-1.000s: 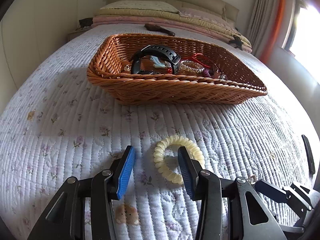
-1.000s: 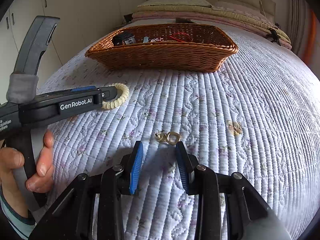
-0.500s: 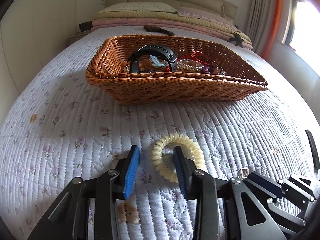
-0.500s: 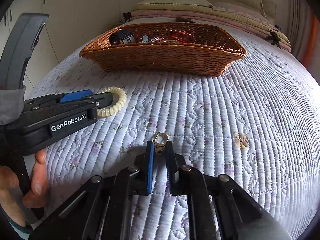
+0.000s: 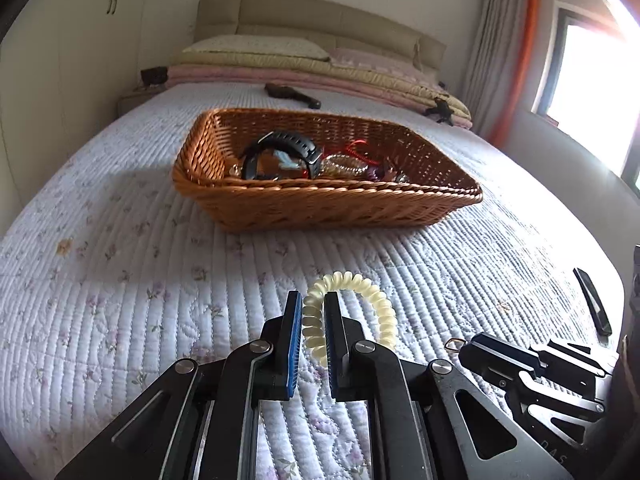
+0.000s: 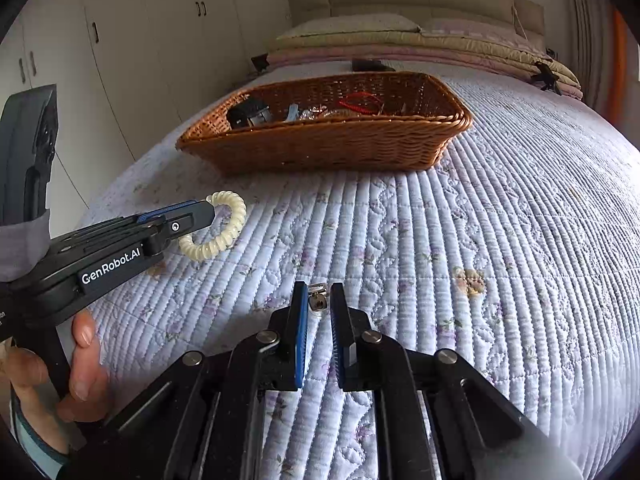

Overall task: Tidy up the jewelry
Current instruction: 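Carry the coil tie and gold earring into the basket and open both tools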

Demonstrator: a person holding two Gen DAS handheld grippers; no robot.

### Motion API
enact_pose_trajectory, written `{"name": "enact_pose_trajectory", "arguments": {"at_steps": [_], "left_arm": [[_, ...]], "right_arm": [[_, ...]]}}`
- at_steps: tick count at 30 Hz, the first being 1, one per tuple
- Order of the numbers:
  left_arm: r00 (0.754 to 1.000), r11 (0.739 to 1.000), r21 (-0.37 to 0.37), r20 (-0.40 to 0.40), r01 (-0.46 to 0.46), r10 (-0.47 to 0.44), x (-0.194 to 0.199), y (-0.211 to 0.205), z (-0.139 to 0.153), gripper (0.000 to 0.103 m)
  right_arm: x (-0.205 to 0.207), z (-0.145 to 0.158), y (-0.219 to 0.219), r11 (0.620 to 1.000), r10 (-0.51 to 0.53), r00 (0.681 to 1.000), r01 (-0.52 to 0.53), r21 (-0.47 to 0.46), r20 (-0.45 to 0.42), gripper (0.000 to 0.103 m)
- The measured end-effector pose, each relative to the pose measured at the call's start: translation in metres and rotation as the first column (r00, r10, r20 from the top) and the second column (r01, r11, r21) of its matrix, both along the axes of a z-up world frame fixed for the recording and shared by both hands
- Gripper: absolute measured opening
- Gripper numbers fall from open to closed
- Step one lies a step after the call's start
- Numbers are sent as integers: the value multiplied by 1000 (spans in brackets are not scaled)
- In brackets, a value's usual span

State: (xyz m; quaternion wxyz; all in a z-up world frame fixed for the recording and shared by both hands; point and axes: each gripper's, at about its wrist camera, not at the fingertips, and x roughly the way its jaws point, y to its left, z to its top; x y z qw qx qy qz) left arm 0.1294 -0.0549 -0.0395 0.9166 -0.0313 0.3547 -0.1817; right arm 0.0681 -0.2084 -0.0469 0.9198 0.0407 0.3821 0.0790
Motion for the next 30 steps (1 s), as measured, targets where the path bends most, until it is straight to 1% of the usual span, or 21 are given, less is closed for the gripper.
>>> {"name": "enact_pose_trajectory", "arguments": {"at_steps": [4,9,11,13,15,19,21,24,27,30], "left_arm": [[1000,1000,-6,22,4,-4,-6,0,5,11],[1000,999,-39,29,3,-1,-7,5,11,11],[999,998,-55,33,3,-1,-8,7,15,11],[999,998,-69,34,12,-9,-8,7,21,11],[999,998,-63,45,13,-10,-5,5,30,11],[997,998,-67,76,11,-6,6,-3,54,11],[996,998,-66,83,-11,17,20,-9,68,11],[997,994,-103,62,-29,35,48,-16,81,11],[998,994,-97,13,-56,58,87,-26,85,11],[997,992,-99,-39,-75,71,128,-33,82,11]], "right_arm": [[-5,8,-3,1000,-3,1000,2,27,31,13],[-6,22,-10,998,-10,999,7,64,52,13],[-4,32,-16,997,-18,998,13,80,65,13],[-3,42,-19,998,-32,996,27,64,78,13],[1,56,-24,998,-47,994,43,45,103,13],[21,82,-33,998,-67,987,63,30,148,13],[40,95,-38,997,-72,983,65,42,169,13],[68,106,-44,996,-80,980,72,54,181,13],[101,109,-45,997,-74,982,67,48,171,12],[136,104,-43,998,-66,988,63,28,140,13]]}}
